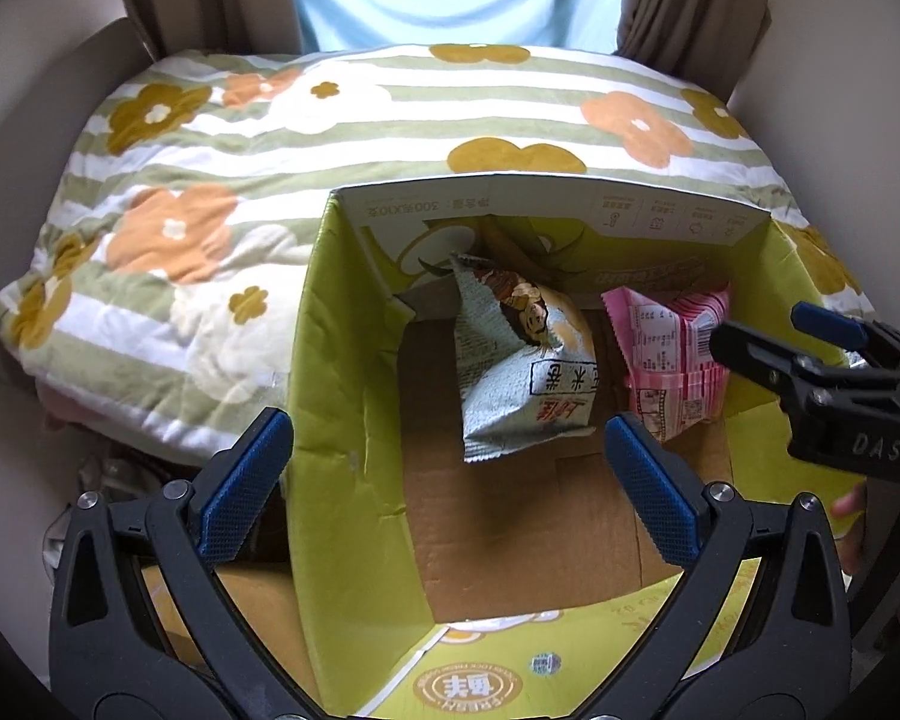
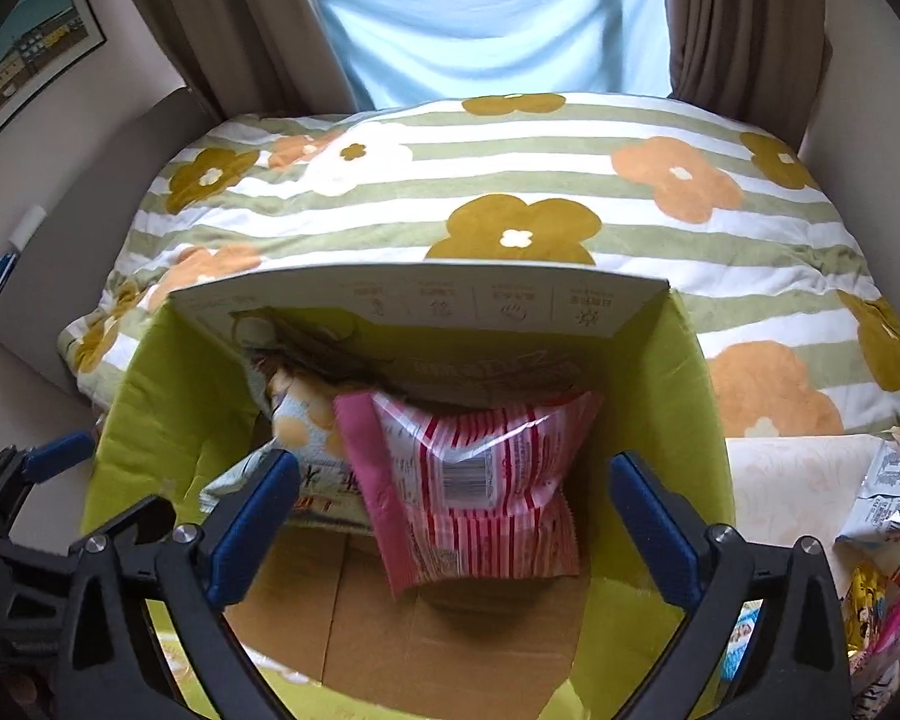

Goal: Organize snacks
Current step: 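Carry both bags over the box and release them inside with both tools, then grasp the egg cake packet with the left tool while the right tool grasps the yellow barbecue chip bag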

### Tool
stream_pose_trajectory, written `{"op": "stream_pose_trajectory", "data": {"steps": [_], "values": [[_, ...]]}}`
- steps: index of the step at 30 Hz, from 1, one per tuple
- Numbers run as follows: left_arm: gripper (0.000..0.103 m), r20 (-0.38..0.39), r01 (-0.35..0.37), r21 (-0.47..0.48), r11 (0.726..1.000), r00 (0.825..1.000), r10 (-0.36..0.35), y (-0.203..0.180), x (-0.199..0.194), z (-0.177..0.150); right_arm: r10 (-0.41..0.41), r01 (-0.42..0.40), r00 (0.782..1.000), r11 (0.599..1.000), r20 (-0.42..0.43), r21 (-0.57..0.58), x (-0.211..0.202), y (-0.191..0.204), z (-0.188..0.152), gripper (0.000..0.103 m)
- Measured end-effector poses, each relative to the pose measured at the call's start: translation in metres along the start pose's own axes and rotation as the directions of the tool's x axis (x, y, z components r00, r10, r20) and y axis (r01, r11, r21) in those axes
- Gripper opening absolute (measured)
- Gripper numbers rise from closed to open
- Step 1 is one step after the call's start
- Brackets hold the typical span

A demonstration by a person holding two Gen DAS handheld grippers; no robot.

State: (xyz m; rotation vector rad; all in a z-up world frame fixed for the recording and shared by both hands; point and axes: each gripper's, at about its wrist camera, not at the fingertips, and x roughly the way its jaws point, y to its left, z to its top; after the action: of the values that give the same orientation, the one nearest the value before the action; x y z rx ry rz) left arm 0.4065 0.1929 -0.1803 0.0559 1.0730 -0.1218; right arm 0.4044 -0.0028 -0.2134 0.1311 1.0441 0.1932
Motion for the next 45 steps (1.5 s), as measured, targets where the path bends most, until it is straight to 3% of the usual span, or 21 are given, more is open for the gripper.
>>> {"op": "stream_pose_trajectory", "data": {"steps": [8, 26, 37, 45], "values": [[0.103, 0.022, -0.028, 0.004, 1.000, 0.999, 0.028, -0.002, -0.018, -0.013, 0.042, -0.041, 0.998, 0.999, -0.044, 0.018, -0.019, -0.001, -0.014, 0.102], [0.103, 0.141, 0.075, 0.036, 0.997, 0.987, -0.079, -0.040, -0.092, -0.032, -0.048, 0.046, 0.995, 0.999, 0.087, 0.023, -0.117, -0.007, -0.051, 0.102], [0.103, 0.196, 0.103, 0.086, 0.991, 0.973, -0.119, -0.138, -0.136, -0.071, -0.094, 0.080, 0.976, 0.994, 0.195, 0.079, -0.193, -0.081, -0.096, 0.102], [0.103, 0.209, 0.145, 0.115, 0.983, 0.964, -0.167, -0.232, -0.157, -0.115, -0.157, 0.135, 0.966, 0.984, 0.204, 0.118, -0.244, -0.162, -0.146, 0.102]]}}
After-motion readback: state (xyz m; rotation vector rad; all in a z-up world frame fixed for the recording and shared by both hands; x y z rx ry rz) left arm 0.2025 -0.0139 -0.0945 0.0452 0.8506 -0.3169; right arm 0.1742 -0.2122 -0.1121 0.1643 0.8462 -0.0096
